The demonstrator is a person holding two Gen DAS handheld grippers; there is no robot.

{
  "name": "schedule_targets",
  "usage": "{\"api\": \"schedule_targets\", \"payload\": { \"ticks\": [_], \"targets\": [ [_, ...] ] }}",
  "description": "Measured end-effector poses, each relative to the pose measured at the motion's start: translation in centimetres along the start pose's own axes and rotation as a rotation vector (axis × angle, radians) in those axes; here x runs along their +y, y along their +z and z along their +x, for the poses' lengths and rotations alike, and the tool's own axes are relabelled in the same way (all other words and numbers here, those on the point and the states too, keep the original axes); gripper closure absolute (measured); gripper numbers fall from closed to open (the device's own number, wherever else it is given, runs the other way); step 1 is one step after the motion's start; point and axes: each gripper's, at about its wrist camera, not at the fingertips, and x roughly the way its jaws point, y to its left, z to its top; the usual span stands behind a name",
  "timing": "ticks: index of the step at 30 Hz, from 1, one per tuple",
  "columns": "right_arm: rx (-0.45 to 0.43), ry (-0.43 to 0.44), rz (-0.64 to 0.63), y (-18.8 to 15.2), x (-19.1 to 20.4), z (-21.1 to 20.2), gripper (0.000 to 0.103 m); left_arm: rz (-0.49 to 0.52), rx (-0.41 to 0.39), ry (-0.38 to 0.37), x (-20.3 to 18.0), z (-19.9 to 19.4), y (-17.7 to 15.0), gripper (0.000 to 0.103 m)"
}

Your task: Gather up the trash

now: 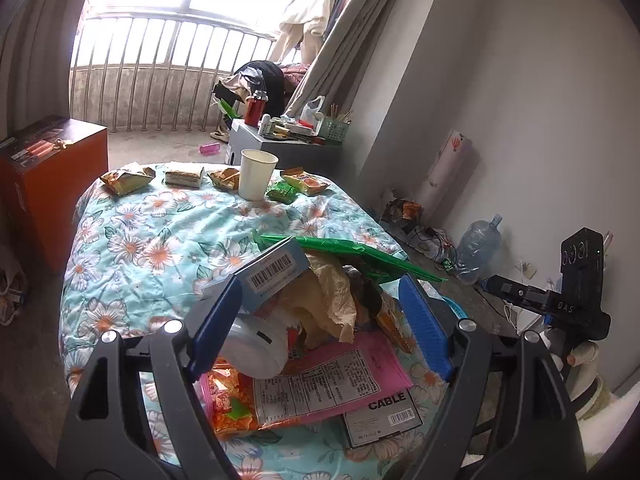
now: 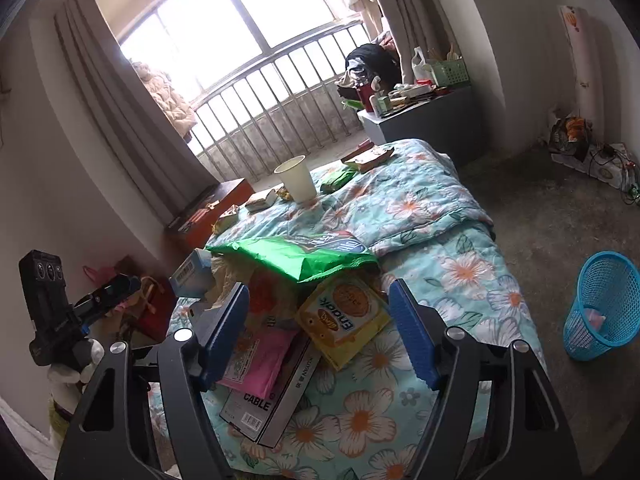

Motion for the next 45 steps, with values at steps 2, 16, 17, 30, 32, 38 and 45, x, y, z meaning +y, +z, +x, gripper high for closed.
{"api": "schedule_targets", "payload": {
  "ticks": [2, 16, 17, 30, 32, 38, 45],
  "targets": [
    [0.068, 0.047, -0.021, 0.2, 1.0, 2.5, 0.045, -0.016, 0.007, -0.009, 0.5, 0.6, -0.1, 0.027],
    [-0.008, -0.038, 0.030, 13.8, -1.2, 14.1, 0.055, -0.051, 0.020, 0.055, 2.7, 3.5, 0.0, 0.032],
    [-0.009, -0.033, 0.047, 14.2, -1.6, 14.2, 0.055, -0.043, 0.025, 0.061, 2.6, 3.7, 0.0, 0.032],
    [0.027, 0.051, 0.025, 9.0, -2.8, 8.7, 0.047, 0.126, 0.106, 0.174, 1.9, 8.0, 0.1, 0.048],
    [0.038, 0.051, 0.040, 7.6, -3.2, 7.8, 0.047, 0.116, 0.100, 0.170, 2.2, 8.2, 0.3, 0.048],
    [0.070, 0.043, 0.093, 4.6, -4.2, 6.2, 0.047, 0.086, 0.080, 0.168, 3.1, 8.4, 1.2, 0.052],
    [0.094, 0.084, 0.065, 4.2, -2.3, 6.5, 0.047, -0.005, 0.055, 0.188, 5.6, 8.6, 2.5, 0.058]
  ]
}}
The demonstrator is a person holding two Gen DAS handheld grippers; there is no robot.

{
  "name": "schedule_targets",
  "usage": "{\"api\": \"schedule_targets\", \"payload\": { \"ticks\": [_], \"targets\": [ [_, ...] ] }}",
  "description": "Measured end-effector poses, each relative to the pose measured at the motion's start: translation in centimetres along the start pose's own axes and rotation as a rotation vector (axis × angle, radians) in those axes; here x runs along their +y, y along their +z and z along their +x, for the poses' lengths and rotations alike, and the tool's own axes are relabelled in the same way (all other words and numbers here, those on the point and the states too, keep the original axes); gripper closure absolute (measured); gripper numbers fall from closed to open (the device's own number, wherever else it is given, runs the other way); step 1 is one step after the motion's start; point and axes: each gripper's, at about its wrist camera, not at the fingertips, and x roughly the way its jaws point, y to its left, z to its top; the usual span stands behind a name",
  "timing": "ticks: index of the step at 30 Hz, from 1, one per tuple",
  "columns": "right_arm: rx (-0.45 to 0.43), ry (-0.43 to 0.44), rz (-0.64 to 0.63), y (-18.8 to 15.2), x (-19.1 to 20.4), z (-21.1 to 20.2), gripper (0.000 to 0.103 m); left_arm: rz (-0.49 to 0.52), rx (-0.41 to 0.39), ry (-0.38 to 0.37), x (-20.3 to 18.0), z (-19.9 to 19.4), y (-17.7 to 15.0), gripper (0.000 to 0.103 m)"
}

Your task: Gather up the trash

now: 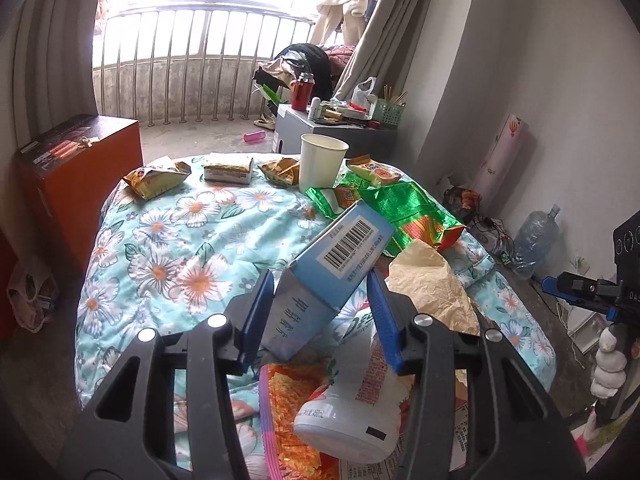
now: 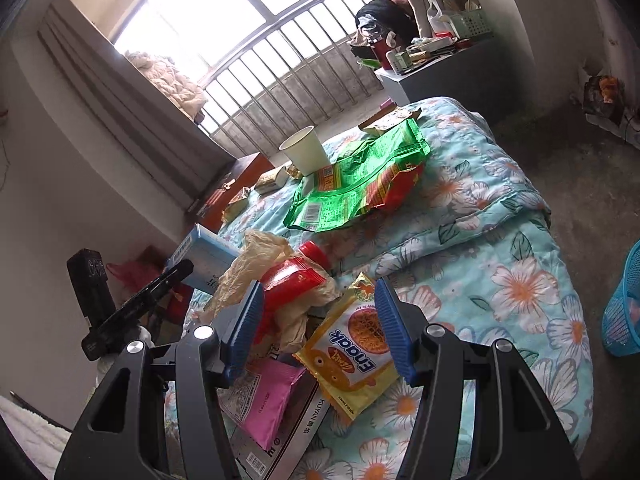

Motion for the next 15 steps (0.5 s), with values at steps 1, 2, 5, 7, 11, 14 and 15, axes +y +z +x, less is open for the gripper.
{"api": "schedule_targets", "payload": {
  "ticks": [1, 2, 5, 7, 11, 14, 15],
  "targets": [
    [0.003, 0.007, -0.007, 0.1, 0.4, 0.2, 0.047, -0.004, 0.002, -0.008, 0.2, 0.2, 0.2, 0.058],
    [0.006, 0.013, -0.011, 0.1, 0.7, 0.4, 0.047, -0.003, 0.008, -0.014, 0.4, 0.4, 0.4, 0.058],
    [0.015, 0.021, -0.025, 0.1, 1.5, 0.9, 0.047, 0.006, 0.021, -0.021, 0.7, 1.2, 0.7, 0.058],
    [0.024, 0.024, -0.033, -0.1, 1.9, 1.1, 0.047, 0.011, 0.032, -0.028, 0.8, 1.8, 0.8, 0.058],
    [0.047, 0.021, -0.042, -0.6, 2.4, 1.6, 0.047, 0.021, 0.052, -0.039, 0.9, 2.9, 0.9, 0.058],
    [0.063, 0.010, -0.057, -1.0, 2.8, 1.8, 0.047, 0.018, 0.055, -0.046, 0.9, 3.3, 0.9, 0.058],
    [0.068, 0.003, -0.063, -1.1, 2.9, 1.8, 0.047, 0.014, 0.052, -0.045, 1.0, 3.4, 0.9, 0.058]
  ]
}}
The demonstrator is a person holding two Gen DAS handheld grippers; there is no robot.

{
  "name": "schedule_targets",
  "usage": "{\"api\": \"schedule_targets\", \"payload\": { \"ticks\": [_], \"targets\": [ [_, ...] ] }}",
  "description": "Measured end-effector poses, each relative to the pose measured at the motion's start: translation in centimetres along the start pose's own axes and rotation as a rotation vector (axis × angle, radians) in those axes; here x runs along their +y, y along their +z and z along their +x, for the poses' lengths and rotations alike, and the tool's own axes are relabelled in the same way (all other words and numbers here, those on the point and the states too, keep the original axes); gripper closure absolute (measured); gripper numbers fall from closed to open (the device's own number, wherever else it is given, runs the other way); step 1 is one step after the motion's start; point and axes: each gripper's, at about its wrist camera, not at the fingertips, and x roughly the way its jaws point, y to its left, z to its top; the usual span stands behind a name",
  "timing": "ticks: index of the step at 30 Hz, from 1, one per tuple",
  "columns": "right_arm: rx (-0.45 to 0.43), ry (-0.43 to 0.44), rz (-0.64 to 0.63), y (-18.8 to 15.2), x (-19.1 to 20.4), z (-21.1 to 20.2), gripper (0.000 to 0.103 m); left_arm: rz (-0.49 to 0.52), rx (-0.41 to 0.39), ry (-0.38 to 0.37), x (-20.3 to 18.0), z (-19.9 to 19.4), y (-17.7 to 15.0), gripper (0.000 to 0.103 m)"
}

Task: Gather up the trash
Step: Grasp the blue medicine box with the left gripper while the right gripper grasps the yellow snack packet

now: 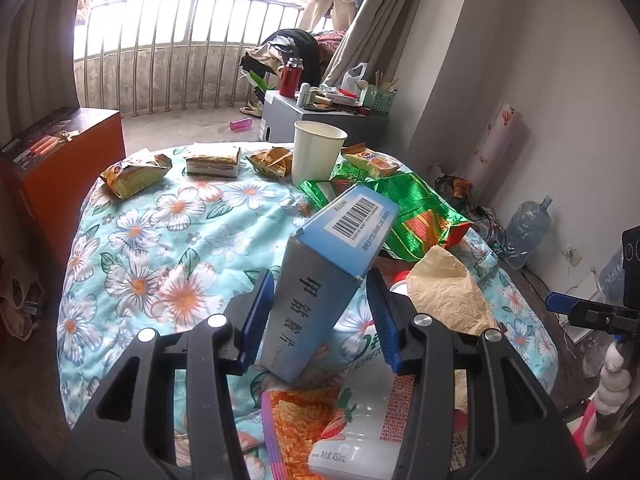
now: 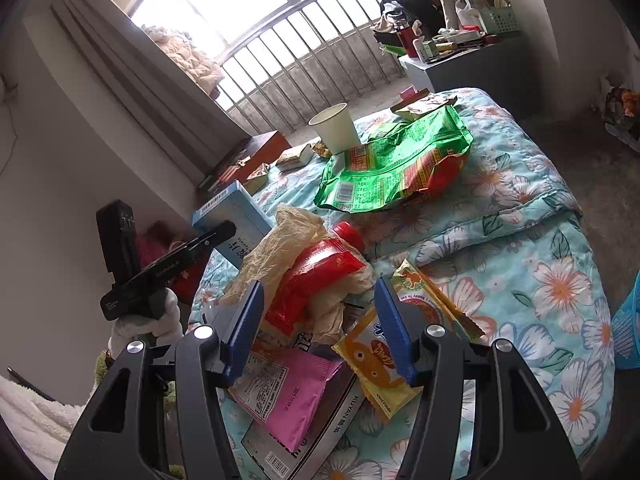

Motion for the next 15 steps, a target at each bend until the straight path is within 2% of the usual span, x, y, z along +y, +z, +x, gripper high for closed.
{"api": "schedule_targets", "payload": {
  "ticks": [3, 8, 12, 15],
  "targets": [
    [0.019, -0.034, -0.014, -0.5, 0.0, 0.0, 0.047, -0.016, -0.010, 0.006, 0.3, 0.0, 0.0, 0.062],
    [0.054, -0.148, -0.057, -2.1, -0.1, 0.1, 0.047, -0.077, -0.030, 0.013, 1.1, -0.8, -0.3, 0.066],
    [0.079, -0.291, -0.158, -4.0, 0.2, 0.9, 0.047, -0.100, -0.059, 0.038, 1.4, -2.2, -0.6, 0.066],
    [0.101, -0.334, -0.215, -5.4, 0.3, 1.4, 0.047, -0.119, -0.077, 0.056, 1.7, -3.4, -0.8, 0.068]
  ]
}}
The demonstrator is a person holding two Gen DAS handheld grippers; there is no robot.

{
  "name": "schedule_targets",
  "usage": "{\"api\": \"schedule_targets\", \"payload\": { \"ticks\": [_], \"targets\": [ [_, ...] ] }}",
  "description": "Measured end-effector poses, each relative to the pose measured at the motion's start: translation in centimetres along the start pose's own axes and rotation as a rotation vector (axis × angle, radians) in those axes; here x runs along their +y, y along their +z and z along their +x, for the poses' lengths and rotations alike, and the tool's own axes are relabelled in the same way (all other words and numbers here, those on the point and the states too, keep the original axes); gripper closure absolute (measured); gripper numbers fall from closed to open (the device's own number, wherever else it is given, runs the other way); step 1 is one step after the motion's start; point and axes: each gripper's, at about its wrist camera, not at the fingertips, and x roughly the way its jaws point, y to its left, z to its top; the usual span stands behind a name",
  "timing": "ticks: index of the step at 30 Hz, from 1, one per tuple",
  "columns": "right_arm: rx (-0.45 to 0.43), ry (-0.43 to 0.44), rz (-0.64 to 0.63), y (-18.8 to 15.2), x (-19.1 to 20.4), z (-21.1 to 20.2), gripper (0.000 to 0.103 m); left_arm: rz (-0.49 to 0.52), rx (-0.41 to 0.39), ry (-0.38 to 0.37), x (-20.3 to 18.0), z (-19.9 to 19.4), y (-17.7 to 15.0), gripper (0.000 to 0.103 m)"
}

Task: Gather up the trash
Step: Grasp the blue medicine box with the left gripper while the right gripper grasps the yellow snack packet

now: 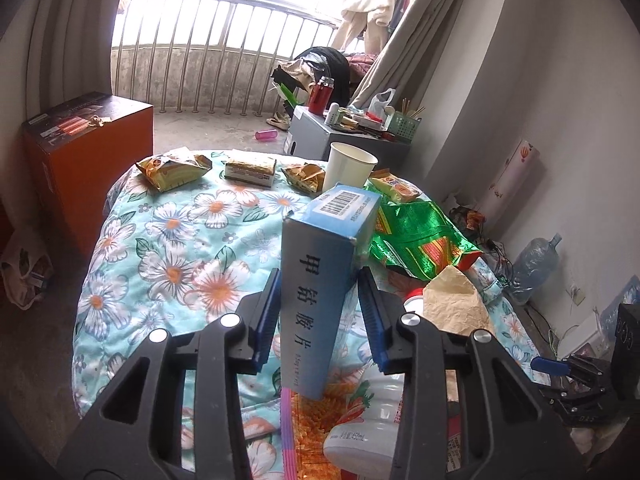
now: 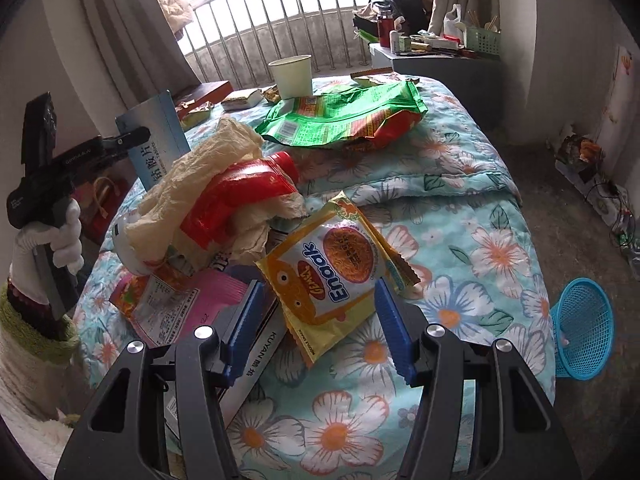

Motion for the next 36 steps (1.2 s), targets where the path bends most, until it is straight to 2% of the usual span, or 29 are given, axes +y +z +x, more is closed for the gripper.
{"api": "schedule_targets", "payload": {
  "ticks": [7, 10, 13, 18, 19, 22, 28, 36],
  "targets": [
    [-0.016, -0.179, -0.250, -2.2, 2.9, 1.7, 0.048, -0.030, -0.031, 0.023, 0.5, -2.1, 0.0, 0.069],
    [-0.023, -0.246, -0.354, -2.7, 4.1, 2.8, 0.052, -0.028, -0.045, 0.030, 0.4, -2.9, 0.1, 0.070],
    [-0.024, -0.293, -0.379, -2.8, 4.3, 3.7, 0.061, -0.024, -0.064, 0.035, 0.1, -3.8, 0.4, 0.070],
    [-0.040, -0.316, -0.348, -2.8, 4.0, 3.6, 0.078, -0.014, -0.091, 0.039, -0.3, -5.2, 0.7, 0.071],
    [-0.045, -0.314, -0.335, -2.7, 3.9, 3.3, 0.084, -0.013, -0.096, 0.039, -0.4, -5.4, 0.8, 0.071],
    [-0.072, -0.301, -0.286, -2.5, 3.2, 2.5, 0.089, -0.010, -0.111, 0.036, -0.9, -6.1, 0.9, 0.071],
    [-0.138, -0.253, -0.146, -1.5, 1.0, -0.4, 0.097, 0.000, -0.141, 0.014, -1.9, -7.5, 1.1, 0.072],
    [-0.224, -0.250, -0.048, -0.9, -1.3, -4.1, 0.097, 0.033, -0.183, -0.021, -3.5, -9.3, 1.8, 0.072]
  ]
}}
